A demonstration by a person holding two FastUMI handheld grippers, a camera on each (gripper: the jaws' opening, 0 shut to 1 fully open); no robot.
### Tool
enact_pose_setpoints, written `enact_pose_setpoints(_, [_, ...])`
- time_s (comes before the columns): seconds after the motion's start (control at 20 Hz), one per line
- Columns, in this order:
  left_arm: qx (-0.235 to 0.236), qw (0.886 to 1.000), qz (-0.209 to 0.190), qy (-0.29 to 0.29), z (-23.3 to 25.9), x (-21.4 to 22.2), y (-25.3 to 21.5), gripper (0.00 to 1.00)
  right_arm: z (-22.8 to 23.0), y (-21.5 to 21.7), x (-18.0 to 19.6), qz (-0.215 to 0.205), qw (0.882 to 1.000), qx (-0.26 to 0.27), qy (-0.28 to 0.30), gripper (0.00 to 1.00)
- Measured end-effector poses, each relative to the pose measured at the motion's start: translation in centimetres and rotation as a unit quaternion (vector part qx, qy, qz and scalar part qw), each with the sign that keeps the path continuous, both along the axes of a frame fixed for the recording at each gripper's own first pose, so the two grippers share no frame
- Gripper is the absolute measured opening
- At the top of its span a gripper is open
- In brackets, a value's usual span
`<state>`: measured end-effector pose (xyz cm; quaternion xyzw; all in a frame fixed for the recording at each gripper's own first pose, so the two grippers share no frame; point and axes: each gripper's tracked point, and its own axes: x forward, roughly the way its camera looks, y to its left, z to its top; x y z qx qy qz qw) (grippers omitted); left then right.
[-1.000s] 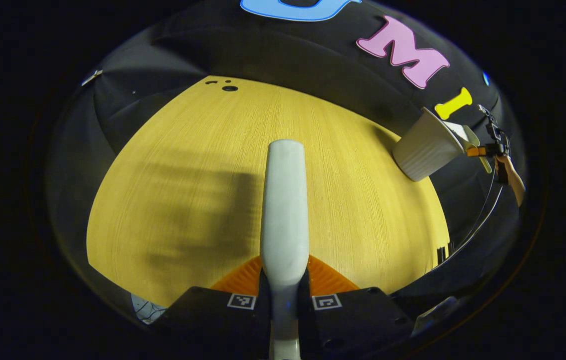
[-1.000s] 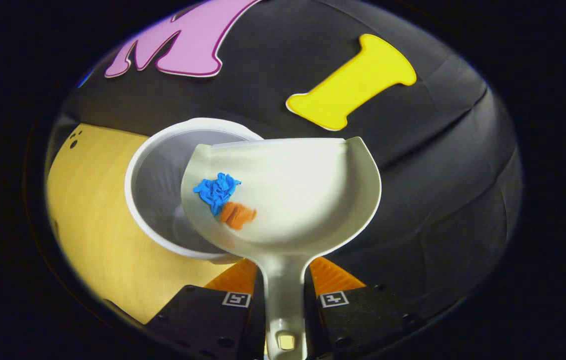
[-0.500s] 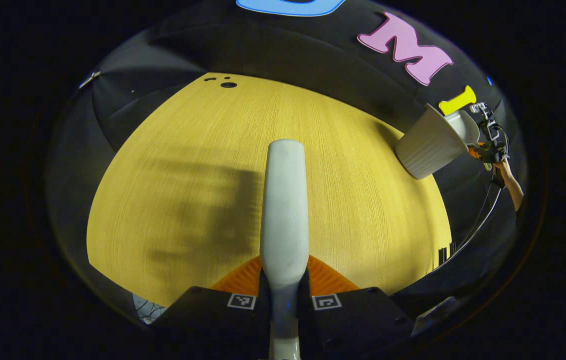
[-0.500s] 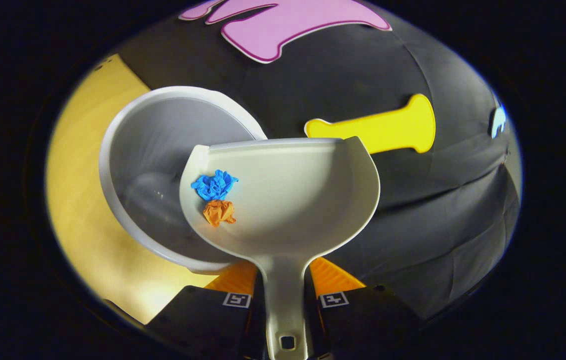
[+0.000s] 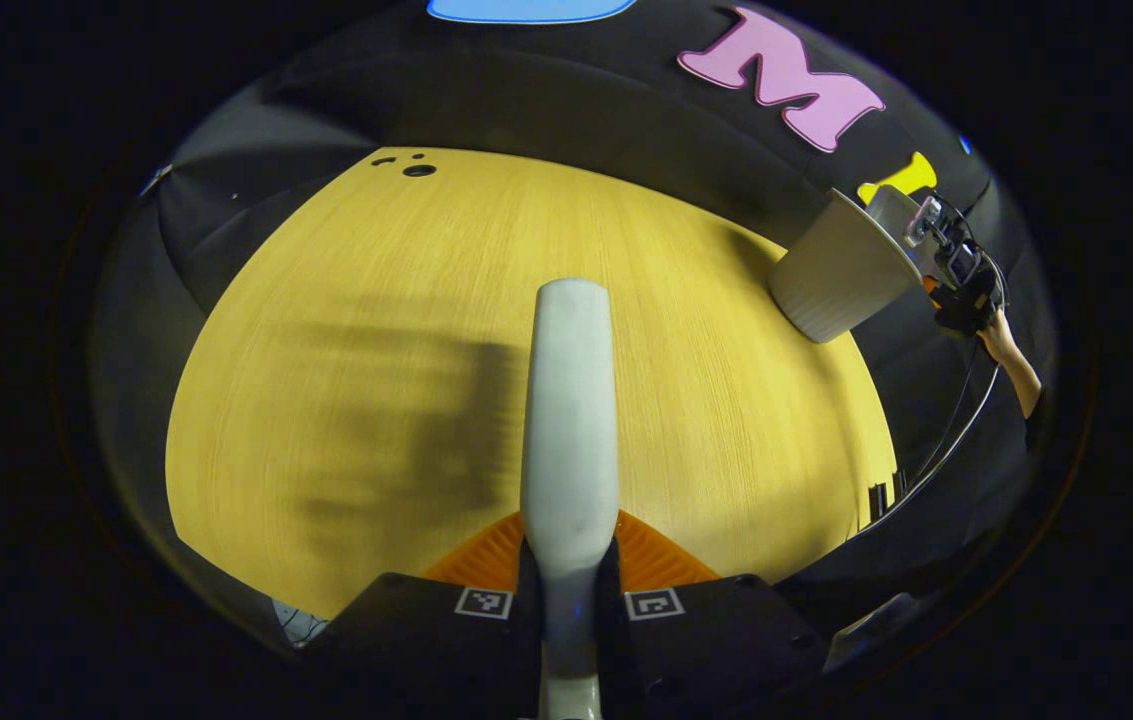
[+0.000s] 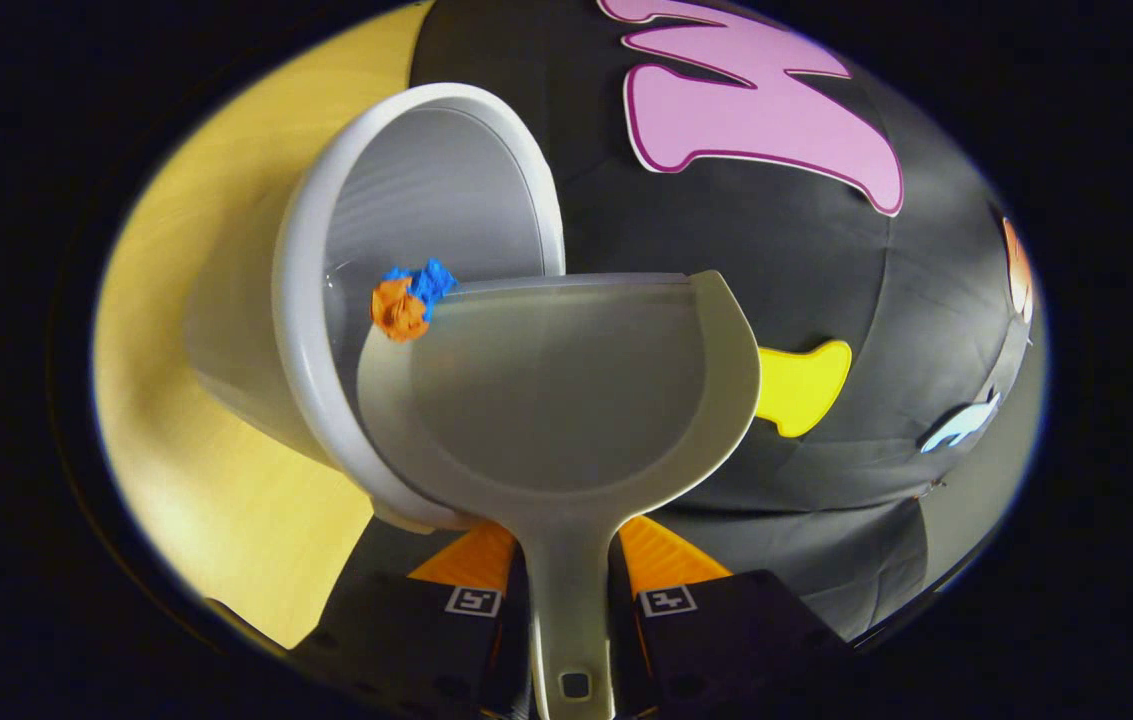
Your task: Pick up the small broom and dustpan from the desktop, sweep the trash into the dustpan with the broom, and then empty the trash into the garbage bin.
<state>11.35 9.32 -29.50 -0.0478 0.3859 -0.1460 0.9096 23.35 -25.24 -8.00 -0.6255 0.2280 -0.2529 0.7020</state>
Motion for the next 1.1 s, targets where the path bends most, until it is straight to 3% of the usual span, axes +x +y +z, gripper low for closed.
enact_pose_setpoints(0.15, [0.003, 1.000, -0.015, -0.001, 0.1, -0.2, -1.3, 0.27, -0.1, 0.6, 0.3, 0.012, 0.999, -0.028, 0.023, 0.31])
enact_pose_setpoints(0.25, [0.007, 1.000, -0.022, -0.002, 0.1, -0.2, -2.0, 0.27, -0.3, 0.7, 0.0, 0.017, 0.999, -0.034, 0.036, 0.35])
enact_pose_setpoints(0.3, [0.010, 1.000, -0.024, -0.005, 0.2, -0.2, -2.3, 0.27, -0.4, 0.6, -0.1, 0.016, 0.999, -0.020, 0.035, 0.38])
enact_pose_setpoints(0.4, [0.013, 0.999, -0.024, -0.018, 0.9, -0.2, -2.7, 0.27, -0.5, 0.3, -0.2, 0.008, 0.999, 0.041, 0.026, 0.35])
enact_pose_setpoints(0.6, [0.041, 0.996, -0.014, -0.083, 3.0, 1.4, -2.7, 0.26, -0.2, 1.0, -0.3, -0.003, 0.989, 0.151, -0.004, 0.35])
enact_pose_setpoints(0.85, [0.027, 0.994, -0.005, -0.108, 4.5, 1.2, -2.9, 0.27, 0.7, 0.9, 0.1, -0.021, 0.959, 0.274, -0.070, 0.35])
enact_pose_setpoints(1.1, [0.018, 0.992, 0.009, -0.123, 5.2, 0.6, -2.4, 0.27, 3.3, 1.0, -1.4, -0.016, 0.926, 0.346, -0.148, 0.35])
